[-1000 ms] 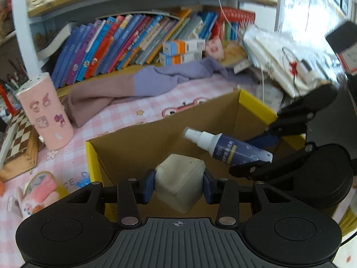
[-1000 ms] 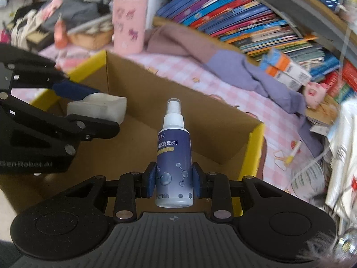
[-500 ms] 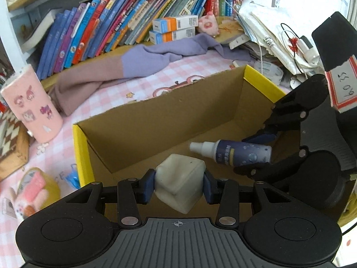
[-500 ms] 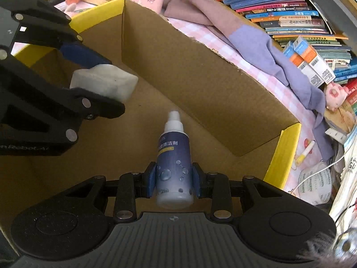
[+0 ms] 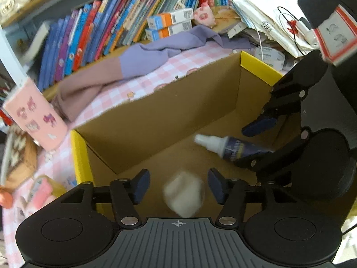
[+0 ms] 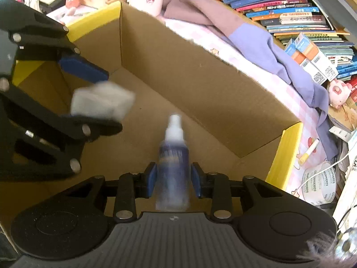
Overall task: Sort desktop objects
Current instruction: 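Lower both tools into the box and open them, releasing cube and bottle, then lift both open tools out of the yellow box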
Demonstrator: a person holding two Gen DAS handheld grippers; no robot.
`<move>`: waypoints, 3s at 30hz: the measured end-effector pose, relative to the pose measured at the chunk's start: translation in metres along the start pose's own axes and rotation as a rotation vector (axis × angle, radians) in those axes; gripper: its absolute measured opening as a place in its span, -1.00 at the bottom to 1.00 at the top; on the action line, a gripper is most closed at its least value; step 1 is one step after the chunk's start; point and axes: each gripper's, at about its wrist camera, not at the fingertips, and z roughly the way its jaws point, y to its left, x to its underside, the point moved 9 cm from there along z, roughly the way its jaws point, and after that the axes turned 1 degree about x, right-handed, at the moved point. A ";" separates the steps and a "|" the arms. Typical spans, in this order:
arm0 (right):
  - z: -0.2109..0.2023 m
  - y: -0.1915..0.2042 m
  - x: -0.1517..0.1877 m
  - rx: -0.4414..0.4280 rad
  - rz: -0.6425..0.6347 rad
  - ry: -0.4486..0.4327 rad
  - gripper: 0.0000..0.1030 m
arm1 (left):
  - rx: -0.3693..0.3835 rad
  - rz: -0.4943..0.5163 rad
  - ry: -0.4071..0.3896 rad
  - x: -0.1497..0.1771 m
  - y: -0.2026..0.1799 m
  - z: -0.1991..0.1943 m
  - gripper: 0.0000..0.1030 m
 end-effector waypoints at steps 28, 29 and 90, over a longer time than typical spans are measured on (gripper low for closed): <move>-0.124 0.007 0.001 0.068 0.326 -0.333 -0.31 | -0.029 -0.273 -0.309 0.025 0.042 -0.134 0.51; -0.131 0.012 0.004 0.078 0.337 -0.344 -0.31 | -0.027 -0.274 -0.310 0.029 0.043 -0.137 0.51; -0.136 0.291 0.067 0.114 0.634 -0.266 -0.13 | -0.019 -0.300 -0.149 0.249 0.088 -0.207 0.54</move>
